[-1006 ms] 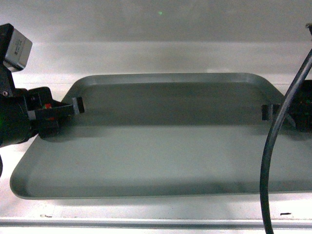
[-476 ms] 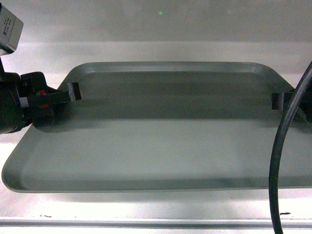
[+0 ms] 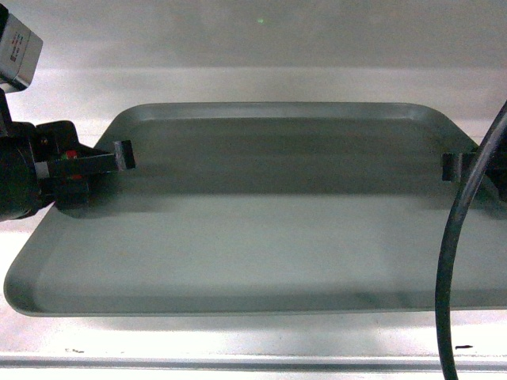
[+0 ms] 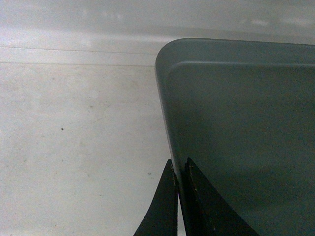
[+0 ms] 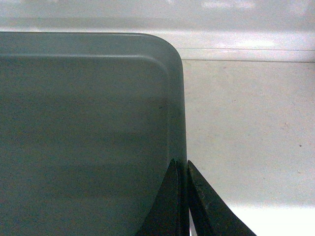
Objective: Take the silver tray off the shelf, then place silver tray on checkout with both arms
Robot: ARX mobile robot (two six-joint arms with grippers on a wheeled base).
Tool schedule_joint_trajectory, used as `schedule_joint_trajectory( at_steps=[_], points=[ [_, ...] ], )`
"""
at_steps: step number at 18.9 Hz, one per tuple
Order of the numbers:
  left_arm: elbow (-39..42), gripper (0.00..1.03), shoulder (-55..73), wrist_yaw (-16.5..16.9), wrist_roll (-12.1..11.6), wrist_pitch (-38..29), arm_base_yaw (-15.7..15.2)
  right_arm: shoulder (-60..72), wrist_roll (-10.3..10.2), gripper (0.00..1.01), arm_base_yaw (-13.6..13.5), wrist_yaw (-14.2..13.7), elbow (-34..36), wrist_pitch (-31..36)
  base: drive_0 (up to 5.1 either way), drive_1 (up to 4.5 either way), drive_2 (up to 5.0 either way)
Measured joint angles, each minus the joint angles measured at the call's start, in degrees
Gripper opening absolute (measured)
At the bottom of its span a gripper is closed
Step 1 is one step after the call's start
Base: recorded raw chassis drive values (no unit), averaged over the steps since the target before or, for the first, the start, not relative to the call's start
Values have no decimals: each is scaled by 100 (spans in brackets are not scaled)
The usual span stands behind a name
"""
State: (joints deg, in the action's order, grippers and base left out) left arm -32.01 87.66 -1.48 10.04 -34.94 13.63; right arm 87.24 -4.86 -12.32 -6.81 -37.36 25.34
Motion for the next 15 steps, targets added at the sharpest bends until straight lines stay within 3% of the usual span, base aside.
schedule_joint_trajectory(
  at_steps=[15],
  points=[
    [0, 3, 0, 0, -13, 0, 0, -2, 0, 3, 0, -2, 7, 0, 0, 0, 0]
  ],
)
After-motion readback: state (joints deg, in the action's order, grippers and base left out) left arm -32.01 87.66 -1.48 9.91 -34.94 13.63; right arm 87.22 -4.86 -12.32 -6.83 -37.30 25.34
